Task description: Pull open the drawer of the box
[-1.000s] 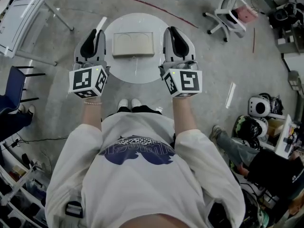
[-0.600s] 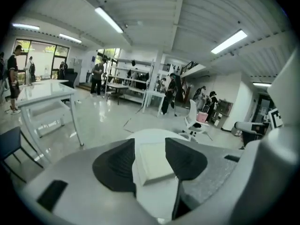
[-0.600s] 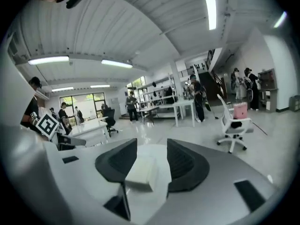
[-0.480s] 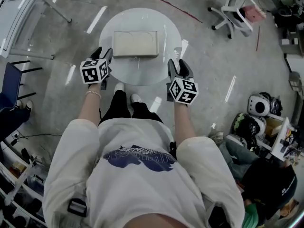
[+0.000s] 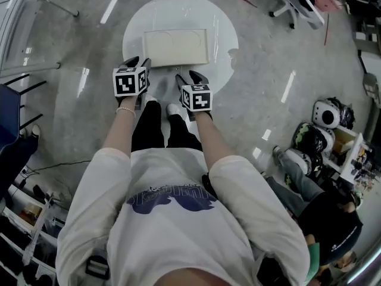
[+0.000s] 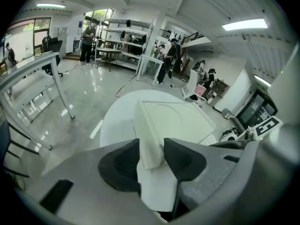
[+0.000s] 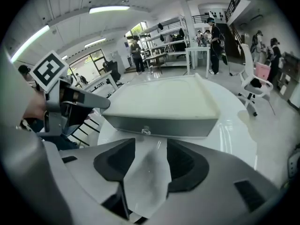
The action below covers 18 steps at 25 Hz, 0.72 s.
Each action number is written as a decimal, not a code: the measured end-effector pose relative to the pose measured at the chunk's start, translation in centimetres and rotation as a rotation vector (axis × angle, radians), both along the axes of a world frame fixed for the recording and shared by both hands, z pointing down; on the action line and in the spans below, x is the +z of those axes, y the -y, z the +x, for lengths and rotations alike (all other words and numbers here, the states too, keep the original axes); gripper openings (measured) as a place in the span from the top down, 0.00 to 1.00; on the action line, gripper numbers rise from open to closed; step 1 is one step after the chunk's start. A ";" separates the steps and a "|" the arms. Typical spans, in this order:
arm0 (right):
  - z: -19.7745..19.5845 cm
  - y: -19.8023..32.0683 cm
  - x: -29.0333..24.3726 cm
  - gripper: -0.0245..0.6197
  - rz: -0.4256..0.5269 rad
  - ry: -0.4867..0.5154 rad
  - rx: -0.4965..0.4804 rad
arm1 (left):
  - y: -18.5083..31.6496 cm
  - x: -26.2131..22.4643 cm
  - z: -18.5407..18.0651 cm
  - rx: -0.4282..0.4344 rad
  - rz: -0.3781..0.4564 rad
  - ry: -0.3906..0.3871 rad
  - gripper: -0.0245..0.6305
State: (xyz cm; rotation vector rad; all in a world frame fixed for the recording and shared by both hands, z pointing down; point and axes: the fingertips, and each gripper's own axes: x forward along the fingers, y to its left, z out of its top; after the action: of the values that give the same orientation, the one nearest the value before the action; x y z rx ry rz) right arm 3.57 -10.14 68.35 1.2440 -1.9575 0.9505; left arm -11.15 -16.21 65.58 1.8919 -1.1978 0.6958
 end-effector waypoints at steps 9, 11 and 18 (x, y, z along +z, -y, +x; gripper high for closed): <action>-2.2 2.4 2.7 0.80 -0.078 -0.030 0.070 | -0.1 0.3 0.1 -0.020 -0.020 -0.046 0.71; -2.4 2.5 2.9 0.85 -0.088 -0.021 0.075 | 0.0 0.3 0.1 -0.021 -0.021 -0.051 0.71; -2.5 1.1 2.6 0.86 -0.095 -0.005 0.075 | 0.1 0.2 0.1 -0.017 -0.021 -0.055 0.71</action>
State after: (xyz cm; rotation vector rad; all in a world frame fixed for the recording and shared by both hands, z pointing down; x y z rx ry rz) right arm 1.05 -11.26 70.93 1.2719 -1.8514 1.0637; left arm -11.05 -16.29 65.83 1.8695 -1.1664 0.6412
